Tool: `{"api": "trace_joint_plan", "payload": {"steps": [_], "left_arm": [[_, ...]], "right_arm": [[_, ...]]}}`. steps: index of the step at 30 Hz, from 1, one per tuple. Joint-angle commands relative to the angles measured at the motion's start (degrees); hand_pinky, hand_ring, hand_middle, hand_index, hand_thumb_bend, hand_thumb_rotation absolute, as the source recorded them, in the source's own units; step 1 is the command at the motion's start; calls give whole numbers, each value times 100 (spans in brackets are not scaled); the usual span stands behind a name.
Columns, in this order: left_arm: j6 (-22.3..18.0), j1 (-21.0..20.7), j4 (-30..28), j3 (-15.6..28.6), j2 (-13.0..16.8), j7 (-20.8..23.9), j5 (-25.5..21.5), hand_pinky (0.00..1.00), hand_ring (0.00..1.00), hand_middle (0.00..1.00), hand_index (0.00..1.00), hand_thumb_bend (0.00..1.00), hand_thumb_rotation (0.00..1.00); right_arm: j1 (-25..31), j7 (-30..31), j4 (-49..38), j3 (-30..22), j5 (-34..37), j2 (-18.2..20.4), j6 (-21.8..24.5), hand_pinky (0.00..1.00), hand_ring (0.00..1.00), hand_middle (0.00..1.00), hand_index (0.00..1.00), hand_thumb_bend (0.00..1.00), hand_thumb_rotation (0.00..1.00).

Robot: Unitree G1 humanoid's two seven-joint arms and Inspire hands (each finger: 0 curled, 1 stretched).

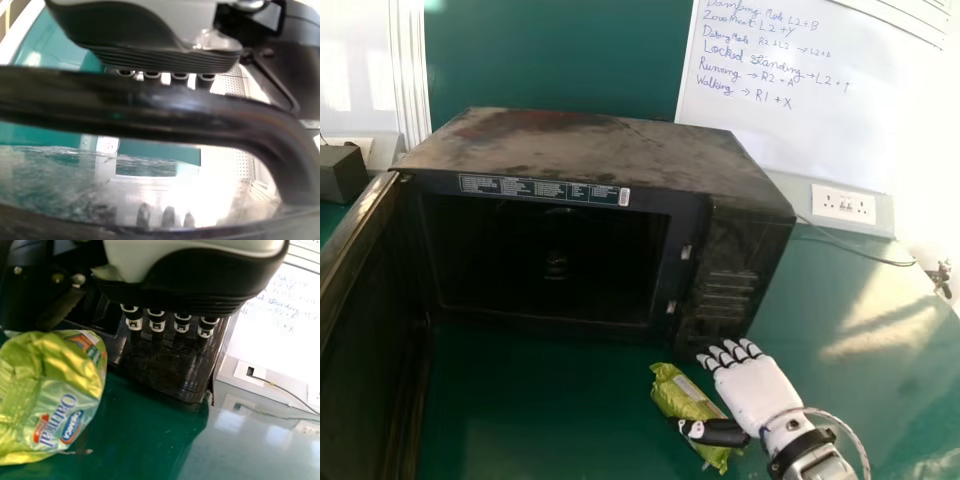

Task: Put biscuit inside oven

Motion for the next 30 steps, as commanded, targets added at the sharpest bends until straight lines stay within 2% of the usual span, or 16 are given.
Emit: {"api": "trace_joint_plan", "payload": {"steps": [1, 7, 11, 15, 22, 30], "left_arm": [[-51, 171, 35, -6, -206, -71, -99, 88, 77, 81, 83, 97, 87], [-561, 65, 270, 229, -200, -327, 314, 86, 77, 82, 83, 98, 88], [-813, -10, 443, 277, -147, -405, 422, 87, 77, 81, 83, 99, 89], [-880, 5, 459, 256, -125, -363, 439, 89, 78, 82, 84, 98, 90], [-928, 29, 485, 236, -104, -366, 409, 94, 80, 83, 84, 97, 85], [-956, 26, 490, 273, -110, -296, 491, 97, 81, 85, 86, 96, 89]], "right_arm": [[-163, 65, 225, 87, -138, 50, 237, 100, 100, 98, 93, 93, 97], [-208, 139, 375, 208, -275, 0, 407, 100, 99, 97, 92, 91, 97], [-134, 158, 370, 178, -234, -111, 408, 100, 98, 97, 93, 92, 95], [0, 284, 248, 84, -162, -249, 398, 99, 97, 96, 93, 92, 94], [334, 591, -49, -101, 70, -435, 452, 99, 97, 96, 92, 92, 95], [448, 891, -225, -33, 140, -469, 533, 98, 97, 96, 92, 93, 96]]}}
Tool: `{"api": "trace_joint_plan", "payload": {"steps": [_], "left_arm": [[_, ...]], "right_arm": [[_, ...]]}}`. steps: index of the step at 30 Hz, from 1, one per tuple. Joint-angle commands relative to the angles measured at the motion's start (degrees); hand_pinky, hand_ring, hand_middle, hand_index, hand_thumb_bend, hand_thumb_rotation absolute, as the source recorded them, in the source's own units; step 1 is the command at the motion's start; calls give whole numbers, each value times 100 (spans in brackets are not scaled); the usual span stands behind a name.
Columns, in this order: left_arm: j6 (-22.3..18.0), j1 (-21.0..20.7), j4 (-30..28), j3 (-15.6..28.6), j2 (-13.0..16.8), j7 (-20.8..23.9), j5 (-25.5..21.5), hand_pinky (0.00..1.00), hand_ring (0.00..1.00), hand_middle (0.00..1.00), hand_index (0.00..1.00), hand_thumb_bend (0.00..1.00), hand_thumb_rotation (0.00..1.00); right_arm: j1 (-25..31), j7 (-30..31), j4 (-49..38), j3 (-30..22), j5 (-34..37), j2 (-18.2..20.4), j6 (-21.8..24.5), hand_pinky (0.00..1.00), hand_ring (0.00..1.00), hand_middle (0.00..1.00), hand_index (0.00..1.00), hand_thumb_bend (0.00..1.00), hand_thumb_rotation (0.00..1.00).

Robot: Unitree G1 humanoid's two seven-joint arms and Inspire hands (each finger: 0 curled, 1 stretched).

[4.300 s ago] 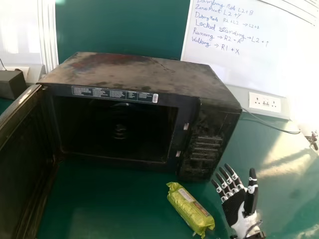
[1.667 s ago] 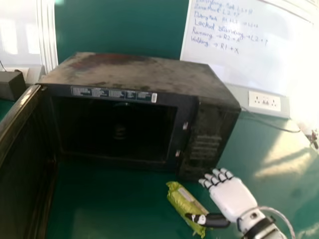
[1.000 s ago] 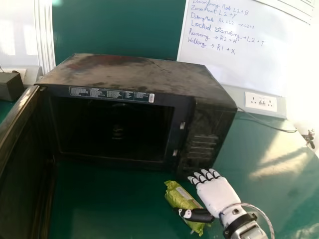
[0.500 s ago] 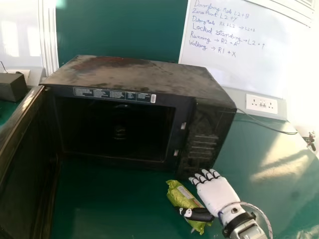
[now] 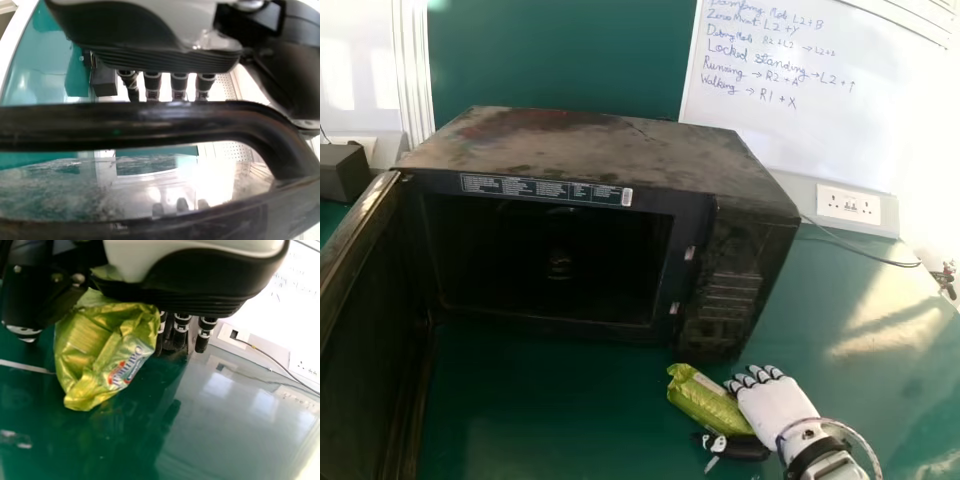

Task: Put biscuit inside oven

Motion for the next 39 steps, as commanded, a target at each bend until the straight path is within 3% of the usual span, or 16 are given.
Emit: {"api": "trace_joint_plan", "payload": {"steps": [1, 14, 19, 21, 22, 27, 31, 39], "left_arm": [[-73, 20, 26, 77, -119, 57, 91, 98, 81, 85, 86, 96, 89], [-38, -20, 122, 66, -136, 312, 164, 96, 81, 85, 86, 93, 90], [215, 63, 86, -58, -176, 496, -9, 97, 81, 85, 86, 92, 91], [282, 100, 52, -93, -189, 511, -88, 97, 81, 85, 86, 92, 90], [292, 114, 36, -94, -203, 525, -85, 97, 81, 85, 86, 92, 91], [469, 156, -57, -114, -278, 743, -126, 96, 81, 85, 86, 91, 91], [425, 116, -29, -90, -333, 869, -12, 94, 81, 85, 86, 90, 89], [418, 82, -7, -223, -403, 977, -160, 92, 81, 85, 86, 89, 89]], "right_arm": [[102, 107, -91, 26, 59, -3, 29, 97, 97, 96, 92, 93, 97], [88, -176, 21, 207, -27, 127, 65, 96, 96, 96, 92, 90, 85], [92, -221, 0, 210, 32, 127, 69, 87, 89, 92, 91, 89, 58], [120, -295, 4, 189, 74, 120, 51, 82, 88, 91, 90, 83, 48], [138, -331, -1, 179, 84, 108, 38, 77, 87, 91, 89, 76, 38], [225, -426, -50, 114, 217, 18, -48, 55, 78, 86, 79, 70, 7], [300, -518, -85, 55, 289, -29, -120, 45, 72, 82, 72, 68, 0], [344, -631, -37, 44, 345, -24, -191, 34, 57, 72, 62, 55, 0]]}}
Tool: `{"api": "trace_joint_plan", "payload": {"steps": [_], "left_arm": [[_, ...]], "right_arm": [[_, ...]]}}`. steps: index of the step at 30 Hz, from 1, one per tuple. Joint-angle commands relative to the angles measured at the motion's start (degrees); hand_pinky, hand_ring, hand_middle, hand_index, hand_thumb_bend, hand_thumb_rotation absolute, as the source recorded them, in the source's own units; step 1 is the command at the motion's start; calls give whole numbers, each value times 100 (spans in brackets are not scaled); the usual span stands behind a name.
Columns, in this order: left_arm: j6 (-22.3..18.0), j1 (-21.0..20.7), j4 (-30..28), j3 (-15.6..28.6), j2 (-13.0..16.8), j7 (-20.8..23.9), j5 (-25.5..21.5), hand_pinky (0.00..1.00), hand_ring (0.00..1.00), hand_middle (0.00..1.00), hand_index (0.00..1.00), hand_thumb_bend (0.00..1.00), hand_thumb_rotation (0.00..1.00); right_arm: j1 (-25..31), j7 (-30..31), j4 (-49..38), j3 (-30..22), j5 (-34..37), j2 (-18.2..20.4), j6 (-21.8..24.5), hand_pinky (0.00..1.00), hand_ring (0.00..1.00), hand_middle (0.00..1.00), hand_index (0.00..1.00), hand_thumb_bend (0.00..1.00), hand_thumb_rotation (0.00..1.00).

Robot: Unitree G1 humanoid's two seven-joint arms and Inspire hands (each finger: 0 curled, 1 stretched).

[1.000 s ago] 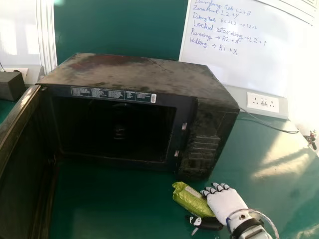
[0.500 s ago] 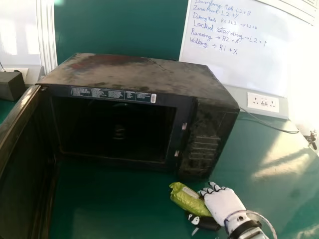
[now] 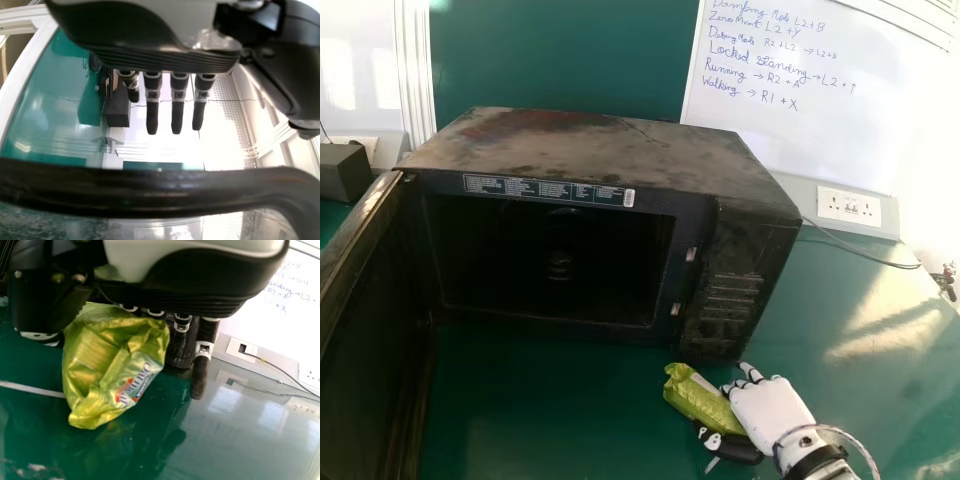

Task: Put biscuit inside oven

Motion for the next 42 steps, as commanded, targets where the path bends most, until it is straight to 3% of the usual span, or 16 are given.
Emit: {"api": "trace_joint_plan", "payload": {"steps": [1, 6, 14, 25, 42], "left_arm": [[-19, 66, 3, -81, -385, 43, -96, 92, 81, 85, 86, 89, 89], [-55, 18, 30, -77, -362, 130, -101, 91, 80, 84, 86, 89, 88], [-35, 13, 2, -110, -332, 232, -175, 88, 79, 84, 86, 88, 89], [51, 23, -46, -142, -297, 301, -256, 87, 79, 83, 86, 88, 98], [56, 6, -53, -211, -296, 385, -228, 83, 77, 81, 84, 86, 94]], "right_arm": [[115, 25, 51, 4, 102, -19, -60, 32, 55, 70, 61, 52, 0], [101, -37, 57, 5, 167, 6, -74, 24, 45, 64, 50, 50, 4], [99, -285, 27, -45, 584, 106, -252, 19, 35, 59, 49, 50, 4], [215, -200, -594, -224, 1056, 103, -468, 20, 39, 61, 49, 50, 4], [-73, -117, -947, -92, 1453, 502, -1098, 21, 41, 62, 49, 50, 5]]}}
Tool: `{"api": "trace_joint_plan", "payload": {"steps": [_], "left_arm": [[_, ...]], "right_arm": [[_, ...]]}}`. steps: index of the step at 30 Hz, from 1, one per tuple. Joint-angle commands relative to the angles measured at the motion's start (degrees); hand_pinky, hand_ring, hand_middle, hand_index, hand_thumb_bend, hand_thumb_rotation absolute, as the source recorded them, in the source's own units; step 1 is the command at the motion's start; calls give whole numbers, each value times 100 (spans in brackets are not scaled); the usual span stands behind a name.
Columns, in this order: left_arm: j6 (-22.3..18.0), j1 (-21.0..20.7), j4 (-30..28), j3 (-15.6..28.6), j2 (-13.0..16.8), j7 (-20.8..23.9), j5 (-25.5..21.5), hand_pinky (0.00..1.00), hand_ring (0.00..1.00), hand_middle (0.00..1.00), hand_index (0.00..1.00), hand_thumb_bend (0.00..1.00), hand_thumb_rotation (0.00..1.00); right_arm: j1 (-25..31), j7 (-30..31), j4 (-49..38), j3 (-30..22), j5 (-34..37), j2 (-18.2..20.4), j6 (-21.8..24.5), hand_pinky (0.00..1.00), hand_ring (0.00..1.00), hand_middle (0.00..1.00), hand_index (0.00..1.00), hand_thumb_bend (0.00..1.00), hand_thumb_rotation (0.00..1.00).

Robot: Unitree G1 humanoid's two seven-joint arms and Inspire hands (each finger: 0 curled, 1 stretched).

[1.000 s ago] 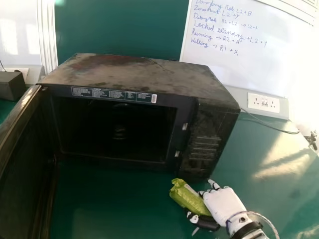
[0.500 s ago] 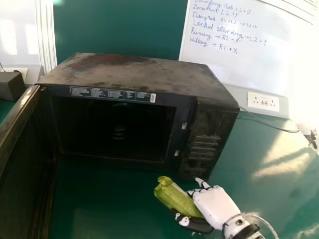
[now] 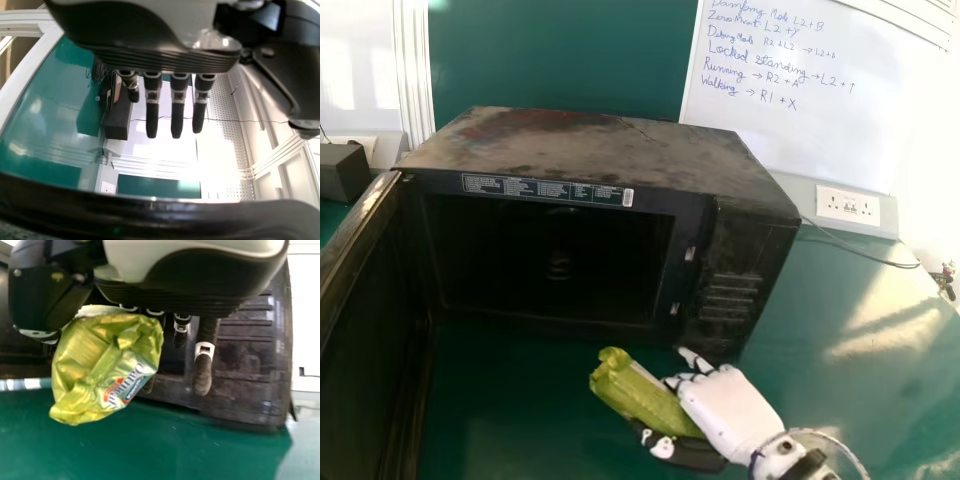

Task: Put biscuit inside oven

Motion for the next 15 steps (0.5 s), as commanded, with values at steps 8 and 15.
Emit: {"api": "trace_joint_plan", "payload": {"steps": [8, 15], "left_arm": [[-6, 47, -84, -137, -301, -47, -7, 88, 79, 84, 85, 85, 97], [-42, 62, -80, -166, -321, -43, 73, 84, 78, 83, 85, 85, 96]], "right_arm": [[-554, 148, 57, 323, 118, 357, -197, 19, 37, 61, 49, 50, 5], [-1122, 166, 347, 756, -133, 771, -183, 19, 36, 60, 49, 50, 5]]}}
